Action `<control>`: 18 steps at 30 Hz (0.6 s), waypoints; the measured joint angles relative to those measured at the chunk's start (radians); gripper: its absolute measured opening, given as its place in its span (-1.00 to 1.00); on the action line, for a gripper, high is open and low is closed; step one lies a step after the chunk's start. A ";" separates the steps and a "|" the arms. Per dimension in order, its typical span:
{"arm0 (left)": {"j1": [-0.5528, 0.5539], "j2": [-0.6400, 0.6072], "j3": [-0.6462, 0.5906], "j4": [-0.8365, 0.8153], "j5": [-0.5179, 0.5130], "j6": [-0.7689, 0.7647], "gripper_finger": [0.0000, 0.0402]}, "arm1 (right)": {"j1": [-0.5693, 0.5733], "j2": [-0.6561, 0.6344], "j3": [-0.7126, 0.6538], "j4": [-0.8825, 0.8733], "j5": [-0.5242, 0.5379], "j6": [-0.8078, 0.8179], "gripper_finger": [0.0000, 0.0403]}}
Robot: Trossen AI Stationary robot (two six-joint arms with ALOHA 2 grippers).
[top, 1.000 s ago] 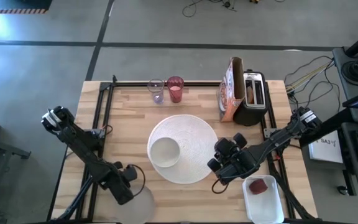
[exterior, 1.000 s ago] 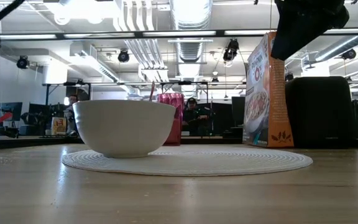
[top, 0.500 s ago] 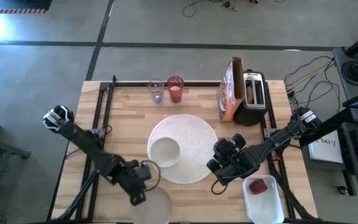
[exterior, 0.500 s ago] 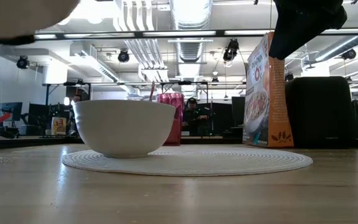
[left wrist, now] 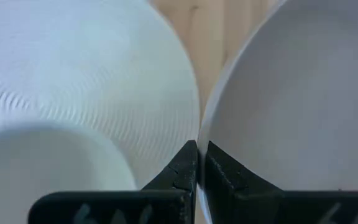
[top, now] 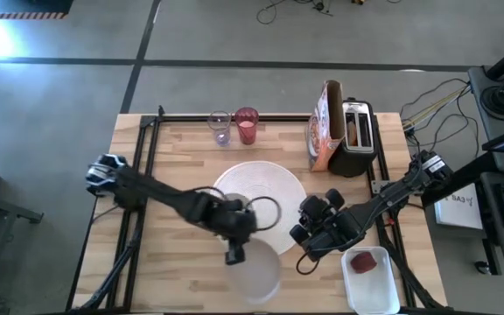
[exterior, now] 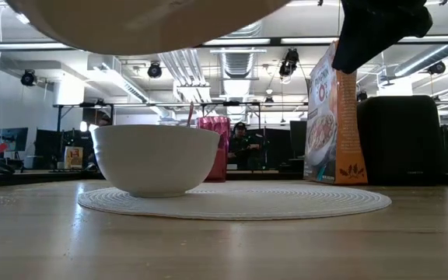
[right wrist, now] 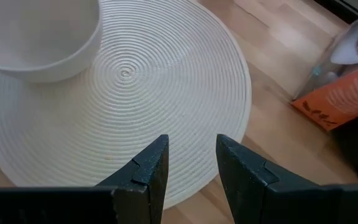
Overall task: Arrange a breakfast setting
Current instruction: Put the gray plate to the right of the white bowl on the white table mat
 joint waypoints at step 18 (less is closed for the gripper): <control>0.181 0.332 0.403 -0.146 0.057 0.324 -1.00 | 0.000 -0.018 0.000 0.031 -0.182 -0.114 -0.39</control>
